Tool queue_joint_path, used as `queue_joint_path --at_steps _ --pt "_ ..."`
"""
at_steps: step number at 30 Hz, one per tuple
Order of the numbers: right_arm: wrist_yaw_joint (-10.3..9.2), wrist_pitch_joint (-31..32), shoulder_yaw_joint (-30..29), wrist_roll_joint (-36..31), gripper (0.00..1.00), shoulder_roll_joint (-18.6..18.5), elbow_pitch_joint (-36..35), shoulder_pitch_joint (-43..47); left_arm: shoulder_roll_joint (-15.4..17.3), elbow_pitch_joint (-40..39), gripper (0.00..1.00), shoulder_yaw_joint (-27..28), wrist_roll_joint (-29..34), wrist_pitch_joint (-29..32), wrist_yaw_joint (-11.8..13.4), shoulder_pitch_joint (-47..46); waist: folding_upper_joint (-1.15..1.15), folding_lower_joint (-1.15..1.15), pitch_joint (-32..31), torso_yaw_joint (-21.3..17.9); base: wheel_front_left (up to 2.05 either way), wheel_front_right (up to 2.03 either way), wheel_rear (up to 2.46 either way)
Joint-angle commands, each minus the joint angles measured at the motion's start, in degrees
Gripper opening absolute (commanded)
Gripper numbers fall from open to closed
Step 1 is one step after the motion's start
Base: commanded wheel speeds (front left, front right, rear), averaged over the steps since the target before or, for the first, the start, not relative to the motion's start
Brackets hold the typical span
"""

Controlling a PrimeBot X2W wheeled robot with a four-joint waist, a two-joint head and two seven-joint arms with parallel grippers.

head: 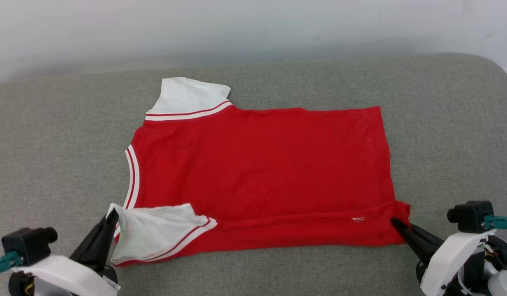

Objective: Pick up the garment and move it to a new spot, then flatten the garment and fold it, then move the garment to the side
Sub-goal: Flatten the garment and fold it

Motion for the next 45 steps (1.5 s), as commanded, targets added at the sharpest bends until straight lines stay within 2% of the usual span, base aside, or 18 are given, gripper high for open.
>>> queue_joint_path --at_steps 1,7,14,22,27,28,29,30,37,40,45 --pt "-0.04 0.03 0.02 -0.11 0.00 0.50 -0.05 -1.41 0.54 0.82 0.00 -0.05 0.27 0.61 -0.46 -2.34 0.00 -0.01 1.45 -0.87 0.00 0.00 0.00" --pt "-0.04 0.22 0.61 -0.66 0.00 1.19 1.11 -5.18 0.70 6.38 0.00 -0.75 0.94 2.70 -2.33 -10.51 0.00 -0.01 4.67 -1.99 0.00 0.00 0.00" --pt "-0.05 1.19 2.18 -1.64 0.00 1.87 4.66 -10.06 -0.54 15.66 0.00 -2.20 1.59 3.94 -4.48 -18.70 0.00 -0.01 7.97 -2.55 0.00 0.00 0.00" --pt "-0.05 0.71 4.47 -2.19 0.00 3.00 8.85 -12.25 -2.72 26.64 0.00 -5.00 1.61 4.10 -6.97 -23.44 0.00 -0.01 9.81 -2.60 0.00 0.00 0.00" --pt "-0.05 -0.61 5.01 -1.97 0.00 3.42 9.96 -12.15 -3.80 30.76 0.00 -6.86 1.86 2.87 -7.77 -24.52 0.00 -0.01 9.12 -2.25 0.00 0.00 0.00" --pt "-0.05 -1.16 4.56 -1.90 0.22 3.47 10.00 -12.03 -3.82 31.38 0.00 -7.07 2.21 2.35 -7.84 -24.79 0.00 -0.01 8.82 -2.07 0.00 0.00 0.00" --pt "-0.05 -1.71 4.16 -2.11 0.71 3.36 9.95 -11.83 -3.96 31.95 0.14 -7.24 2.25 1.99 -7.88 -25.02 0.00 -0.01 8.47 -1.82 0.00 0.00 0.00" --pt "-0.05 -2.14 3.69 -2.44 1.00 3.21 9.80 -11.61 -3.84 32.35 1.00 -7.68 3.03 1.69 -7.91 -25.40 0.00 -0.01 8.07 -1.52 0.00 0.00 0.00" --pt "-0.05 -4.43 -0.64 -4.42 1.00 3.13 6.50 -8.85 -2.11 31.25 1.00 -8.84 5.20 1.90 -7.66 -27.62 0.00 -0.01 4.72 0.08 0.00 0.00 0.00" --pt "-0.05 -4.30 -1.82 -5.37 1.00 3.22 5.28 -8.08 -1.09 30.10 1.00 -9.23 5.13 3.99 -7.56 -28.16 0.00 -0.01 3.82 0.45 0.00 0.00 0.00" --pt "-0.04 -2.84 -4.38 -7.57 1.00 4.09 2.35 -6.00 2.20 25.91 1.00 -10.79 4.66 12.03 -7.51 -29.73 0.00 -0.01 2.26 1.35 0.00 0.00 0.00"
